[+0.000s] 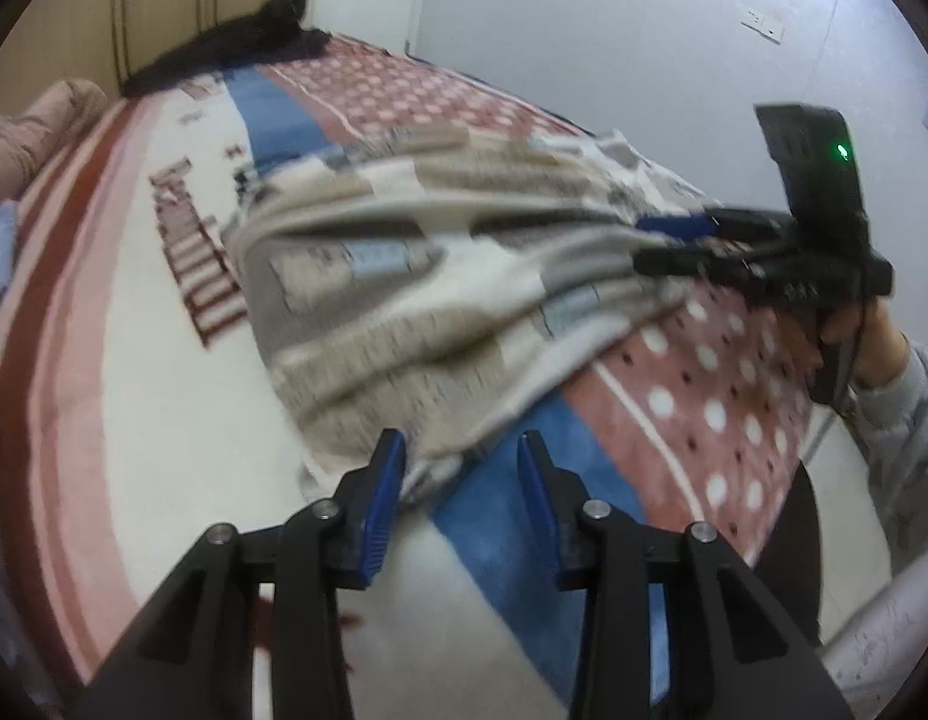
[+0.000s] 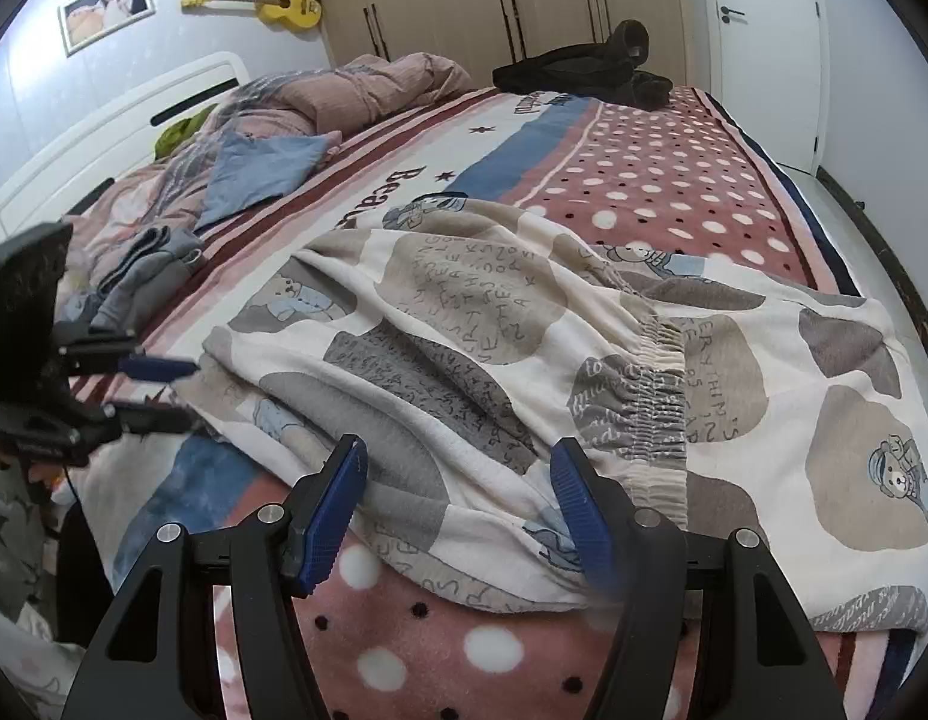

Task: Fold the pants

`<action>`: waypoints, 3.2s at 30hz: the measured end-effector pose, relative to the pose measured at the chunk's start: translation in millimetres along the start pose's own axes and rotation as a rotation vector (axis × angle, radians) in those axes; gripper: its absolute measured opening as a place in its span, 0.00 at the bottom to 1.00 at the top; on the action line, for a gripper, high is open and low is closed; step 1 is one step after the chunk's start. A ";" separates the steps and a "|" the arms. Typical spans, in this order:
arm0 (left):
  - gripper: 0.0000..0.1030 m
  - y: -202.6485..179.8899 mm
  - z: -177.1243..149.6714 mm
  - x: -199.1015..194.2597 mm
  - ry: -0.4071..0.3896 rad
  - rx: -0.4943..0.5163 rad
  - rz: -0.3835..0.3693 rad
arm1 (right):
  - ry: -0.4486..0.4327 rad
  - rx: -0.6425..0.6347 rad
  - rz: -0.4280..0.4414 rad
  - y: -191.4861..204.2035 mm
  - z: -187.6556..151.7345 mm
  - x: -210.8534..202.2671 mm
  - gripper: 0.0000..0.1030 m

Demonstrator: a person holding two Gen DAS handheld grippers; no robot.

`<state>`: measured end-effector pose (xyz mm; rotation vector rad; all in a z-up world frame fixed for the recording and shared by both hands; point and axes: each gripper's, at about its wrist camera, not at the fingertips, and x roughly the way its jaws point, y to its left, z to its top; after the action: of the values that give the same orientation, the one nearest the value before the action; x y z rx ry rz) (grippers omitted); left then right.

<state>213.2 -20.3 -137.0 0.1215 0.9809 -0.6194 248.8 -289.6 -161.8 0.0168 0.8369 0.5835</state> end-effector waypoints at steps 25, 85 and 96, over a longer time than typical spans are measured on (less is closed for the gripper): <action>0.48 21.6 15.0 19.1 -0.020 -0.076 0.131 | -0.003 0.019 0.007 -11.7 -10.7 -7.4 0.58; 0.65 62.9 26.6 -75.7 -0.364 -0.248 0.044 | -0.306 0.212 0.018 12.7 119.9 -35.4 0.04; 0.65 93.9 -11.1 -86.3 -0.371 -0.307 0.048 | 0.095 -0.143 0.072 144.0 60.3 108.4 0.34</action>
<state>221.3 98.5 -90.1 -0.2351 0.6998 -0.4210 278.7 -101.9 -162.0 -0.1122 0.8879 0.7157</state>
